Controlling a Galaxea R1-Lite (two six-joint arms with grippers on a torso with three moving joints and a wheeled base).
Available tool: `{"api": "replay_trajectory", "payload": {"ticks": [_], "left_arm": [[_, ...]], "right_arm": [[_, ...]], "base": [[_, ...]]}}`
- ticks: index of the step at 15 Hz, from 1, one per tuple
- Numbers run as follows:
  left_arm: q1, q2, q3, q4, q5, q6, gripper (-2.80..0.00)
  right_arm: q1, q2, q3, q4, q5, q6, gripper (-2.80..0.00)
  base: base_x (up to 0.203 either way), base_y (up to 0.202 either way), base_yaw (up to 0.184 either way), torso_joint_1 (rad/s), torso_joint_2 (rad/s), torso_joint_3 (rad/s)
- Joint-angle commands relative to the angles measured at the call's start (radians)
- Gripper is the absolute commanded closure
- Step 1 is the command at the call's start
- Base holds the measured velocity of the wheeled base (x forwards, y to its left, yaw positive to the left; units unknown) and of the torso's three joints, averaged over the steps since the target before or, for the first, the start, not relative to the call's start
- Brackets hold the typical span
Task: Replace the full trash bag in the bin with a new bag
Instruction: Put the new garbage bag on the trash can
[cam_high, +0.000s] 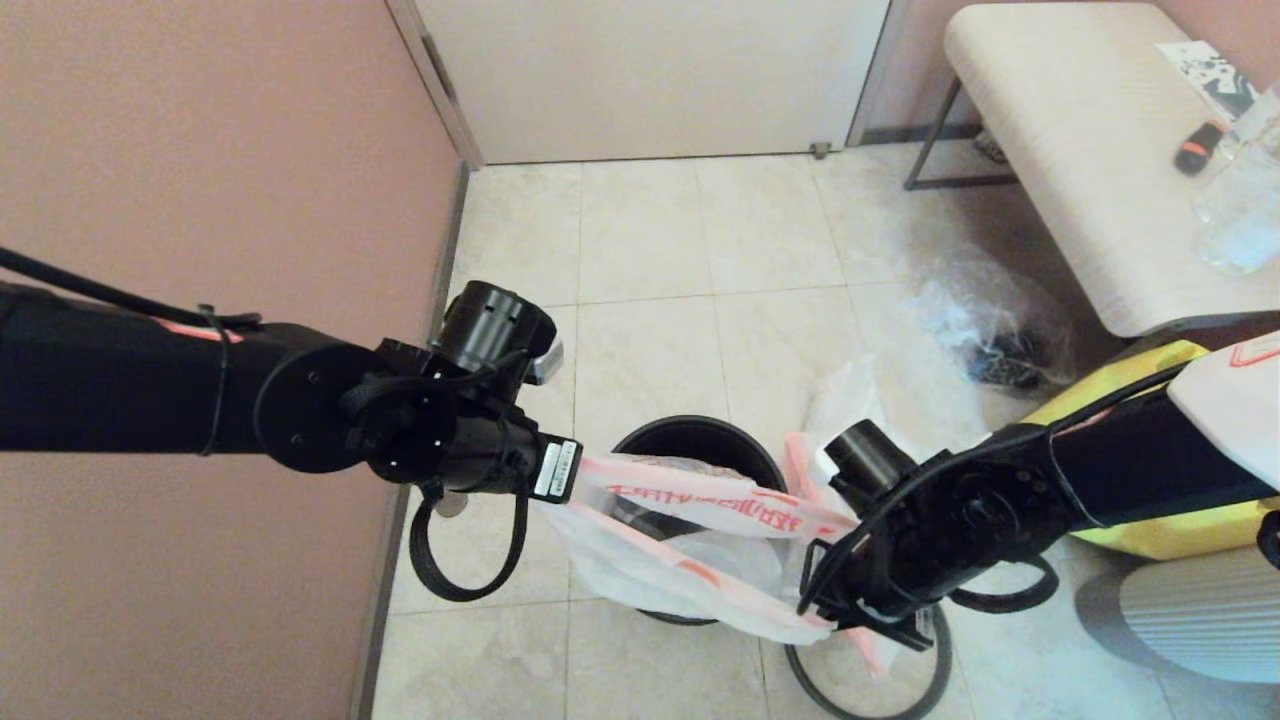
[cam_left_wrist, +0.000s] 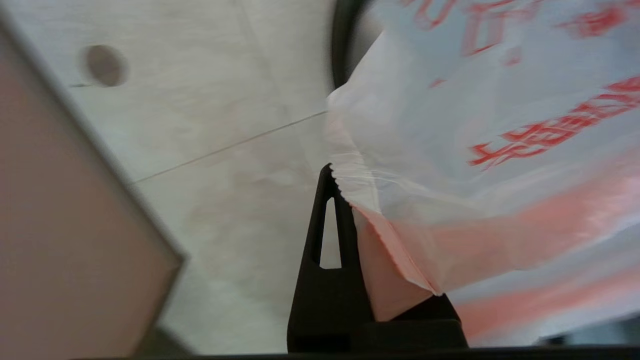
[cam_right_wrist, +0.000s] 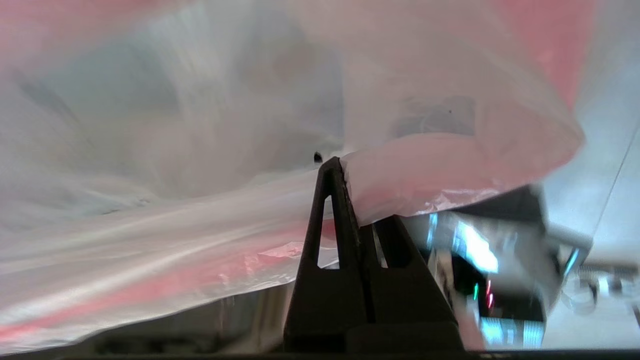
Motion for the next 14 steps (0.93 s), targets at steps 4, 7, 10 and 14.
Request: {"api": "replay_trajectory", "payload": {"ticks": [4, 7, 10, 14], "left_arm": [[-0.005, 0.058, -0.021, -0.168, -0.188, -0.08, 0.0], [0.003, 0.096, 0.028, -0.347, -0.202, -0.084, 0.0], [0.014, 0.094, 0.21, -0.573, -0.2, -0.078, 0.0], [0.012, 0.097, 0.548, -0.883, -0.198, -0.027, 0.0]], "right_arm": [[-0.117, -0.058, -0.182, 0.0, -0.091, -0.14, 0.0], [-0.111, -0.054, -0.232, -0.047, -0.097, -0.231, 0.0], [-0.088, -0.029, -0.178, -0.108, -0.109, -0.272, 0.0], [0.0, -0.016, 0.025, -0.153, -0.142, -0.245, 0.0]], "base": [[0.0, 0.0, 0.0, 0.0, 0.0, 0.0], [0.0, 0.0, 0.0, 0.0, 0.0, 0.0], [0.0, 0.0, 0.0, 0.0, 0.0, 0.0], [0.0, 0.0, 0.0, 0.0, 0.0, 0.0]]}}
